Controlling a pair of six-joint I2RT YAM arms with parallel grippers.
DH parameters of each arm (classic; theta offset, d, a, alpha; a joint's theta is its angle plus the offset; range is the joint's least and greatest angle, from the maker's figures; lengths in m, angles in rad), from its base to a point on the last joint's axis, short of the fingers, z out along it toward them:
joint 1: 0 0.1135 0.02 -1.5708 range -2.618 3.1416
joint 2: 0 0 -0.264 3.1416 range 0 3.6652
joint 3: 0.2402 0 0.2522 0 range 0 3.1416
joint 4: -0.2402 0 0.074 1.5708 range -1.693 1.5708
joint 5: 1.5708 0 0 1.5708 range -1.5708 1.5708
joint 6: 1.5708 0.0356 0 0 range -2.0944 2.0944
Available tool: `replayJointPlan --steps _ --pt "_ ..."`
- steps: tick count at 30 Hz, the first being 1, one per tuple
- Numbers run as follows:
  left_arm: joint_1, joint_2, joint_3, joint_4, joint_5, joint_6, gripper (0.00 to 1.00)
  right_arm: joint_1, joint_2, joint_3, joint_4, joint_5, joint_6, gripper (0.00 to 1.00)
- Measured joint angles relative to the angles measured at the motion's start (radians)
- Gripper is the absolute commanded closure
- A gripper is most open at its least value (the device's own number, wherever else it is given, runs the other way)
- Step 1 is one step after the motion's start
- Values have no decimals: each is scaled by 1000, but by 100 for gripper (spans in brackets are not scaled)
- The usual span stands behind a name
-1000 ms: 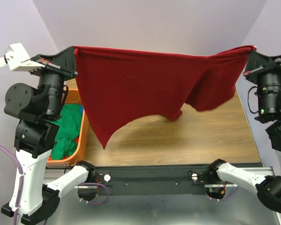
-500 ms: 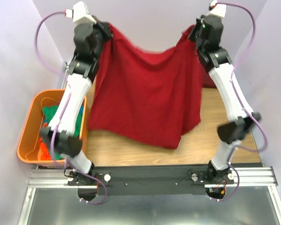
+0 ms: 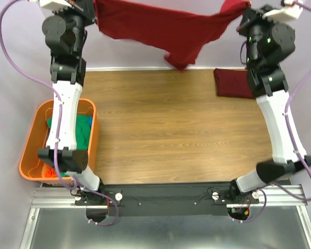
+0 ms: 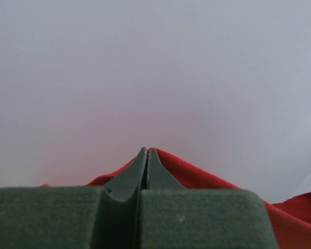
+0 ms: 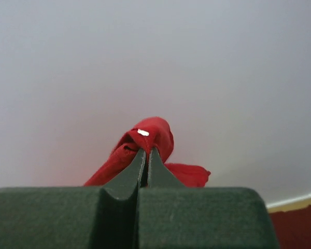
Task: Fold and stack the t-shirts
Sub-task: Flatten the tshirt out
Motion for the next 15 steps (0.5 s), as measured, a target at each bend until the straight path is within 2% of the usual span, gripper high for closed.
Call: replayJointPlan --steps 3,7,8,10,12,14,15 --pt "-2 -112 -198 71 22 -24 100 -1 -135 -245 66 4 48 99" --pt "-3 -260 -624 139 42 -84 100 -2 -293 -655 92 5 148 99" --pt "-3 -286 -738 147 43 -105 100 -2 -312 -716 87 4 172 99" --pt "-3 -324 -941 159 45 -135 100 -2 -384 -991 86 -3 256 94" --pt "-4 -340 -1109 157 51 -164 100 -2 -423 -1155 76 -10 314 88" --pt "-6 -362 -1278 145 57 -187 100 -2 -481 -1355 43 -36 398 87" --pt "-7 -375 -1335 130 61 -193 99 -2 -513 -1430 40 -52 433 81"
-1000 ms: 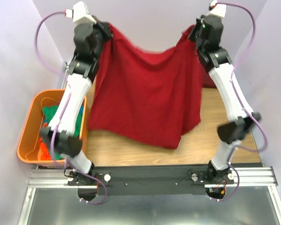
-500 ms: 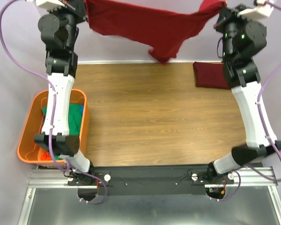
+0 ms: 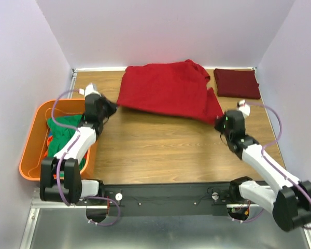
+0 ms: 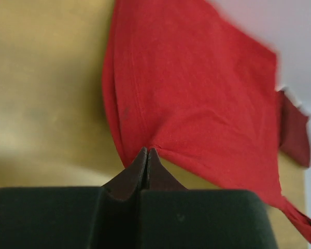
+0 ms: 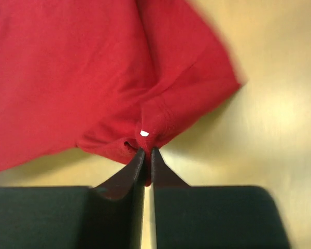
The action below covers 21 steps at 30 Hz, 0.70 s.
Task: Fold and stack the t-shirts
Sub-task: Flatten the tshirt out
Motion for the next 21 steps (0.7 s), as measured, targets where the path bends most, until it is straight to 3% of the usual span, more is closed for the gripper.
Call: replayJointPlan --steps 2,3,7,12,21 --pt "-5 -48 -122 -2 2 -9 95 0 -71 -117 -12 -38 56 69" --pt "-6 -75 -166 2 2 -11 91 0 -102 -158 -16 -60 81 52" --pt "-9 -176 -284 -4 -7 -18 75 0 -221 -246 -21 -124 152 27" --pt "-9 -261 -341 -3 -31 -29 75 0 -301 -247 -34 -139 176 23" --pt "-10 -332 -365 -28 -110 -56 77 0 -103 -152 -70 -137 159 23"
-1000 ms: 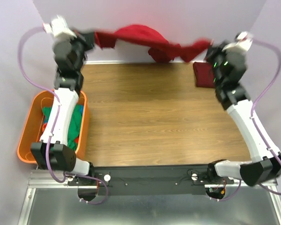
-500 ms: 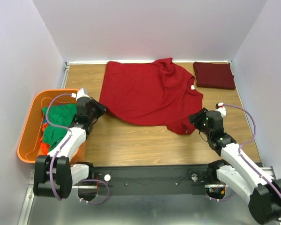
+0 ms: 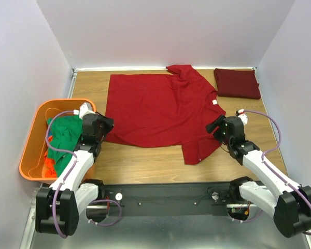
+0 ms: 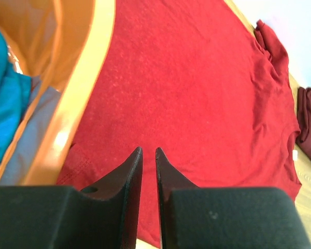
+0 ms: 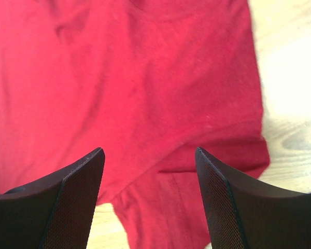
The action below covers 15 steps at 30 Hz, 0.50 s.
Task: Fold and stack the t-shirts
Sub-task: Flatten the tshirt out
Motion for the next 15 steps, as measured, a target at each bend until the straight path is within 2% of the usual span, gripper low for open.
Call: replayJointPlan --steps 5,9,10,15 --pt "-19 20 5 -7 -49 -8 77 0 -4 -30 -27 11 9 24" --pt "-63 65 22 -29 -100 -18 76 0 -34 -43 -75 14 26 29" --pt "-83 70 24 -46 -123 -32 76 0 -38 -44 -82 13 32 33" --pt "-141 71 43 -113 -247 -97 75 0 -45 -48 -127 -5 61 34"
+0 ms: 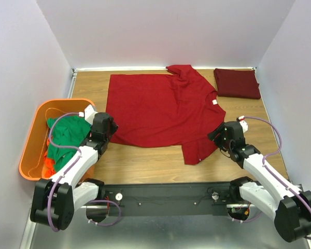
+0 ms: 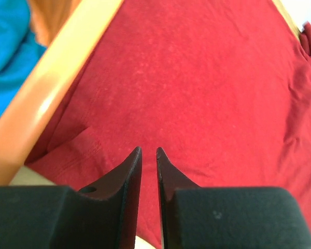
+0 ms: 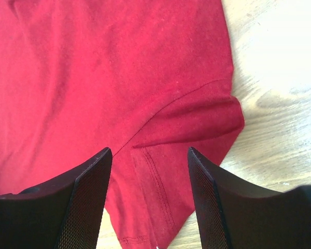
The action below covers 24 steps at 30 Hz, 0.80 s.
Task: Fold and stack the t-shirts
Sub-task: Flatten the tshirt out
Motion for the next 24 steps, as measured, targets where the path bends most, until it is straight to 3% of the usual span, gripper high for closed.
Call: replayJointPlan --steps 7,14,24 --pt "-60 80 84 -123 -129 -99 74 0 19 1 -15 3 8 34" --pt "-154 352 211 -311 -235 -203 71 0 96 14 -27 4 11 40" --pt "-182 378 222 -389 -290 -240 71 0 50 14 -125 49 45 39"
